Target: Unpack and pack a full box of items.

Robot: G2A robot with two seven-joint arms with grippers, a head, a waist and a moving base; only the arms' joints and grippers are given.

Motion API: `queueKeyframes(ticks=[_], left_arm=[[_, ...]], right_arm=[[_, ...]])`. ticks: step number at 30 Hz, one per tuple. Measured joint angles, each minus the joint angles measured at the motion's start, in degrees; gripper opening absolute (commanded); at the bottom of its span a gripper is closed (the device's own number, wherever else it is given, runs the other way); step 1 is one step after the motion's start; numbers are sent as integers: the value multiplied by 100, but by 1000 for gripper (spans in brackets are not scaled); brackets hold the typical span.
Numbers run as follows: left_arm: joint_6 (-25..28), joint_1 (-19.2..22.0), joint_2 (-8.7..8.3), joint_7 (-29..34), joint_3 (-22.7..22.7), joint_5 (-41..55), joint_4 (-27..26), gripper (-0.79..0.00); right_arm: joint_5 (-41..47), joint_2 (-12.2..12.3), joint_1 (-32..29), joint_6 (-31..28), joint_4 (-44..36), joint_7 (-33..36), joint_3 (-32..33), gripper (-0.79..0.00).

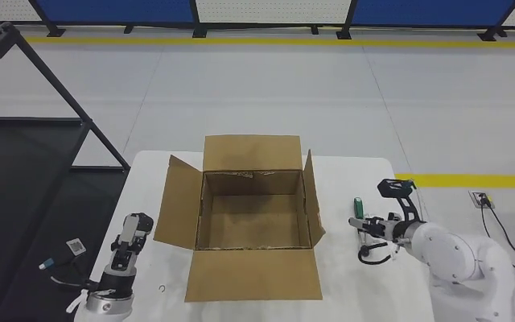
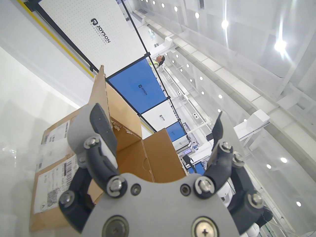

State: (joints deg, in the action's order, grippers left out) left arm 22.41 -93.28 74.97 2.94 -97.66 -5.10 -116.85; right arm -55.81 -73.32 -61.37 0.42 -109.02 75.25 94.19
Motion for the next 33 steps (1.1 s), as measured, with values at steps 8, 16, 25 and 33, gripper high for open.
queueKeyframes(ticks=[8,16,25,33], left_arm=[[232,-122,0,-108,-205,213,-84,0],[524,-301,10,-356,-542,530,-61,0],[522,-357,8,-268,-605,624,-85,0],[442,-322,8,-216,-578,627,-99,0]], right_arm=[[1028,42,365,-726,-55,-186,-273,0],[1055,77,567,-872,100,44,-482,0],[950,79,438,-802,205,-237,-615,-785],[769,92,758,-22,1097,-364,-889,-785]])
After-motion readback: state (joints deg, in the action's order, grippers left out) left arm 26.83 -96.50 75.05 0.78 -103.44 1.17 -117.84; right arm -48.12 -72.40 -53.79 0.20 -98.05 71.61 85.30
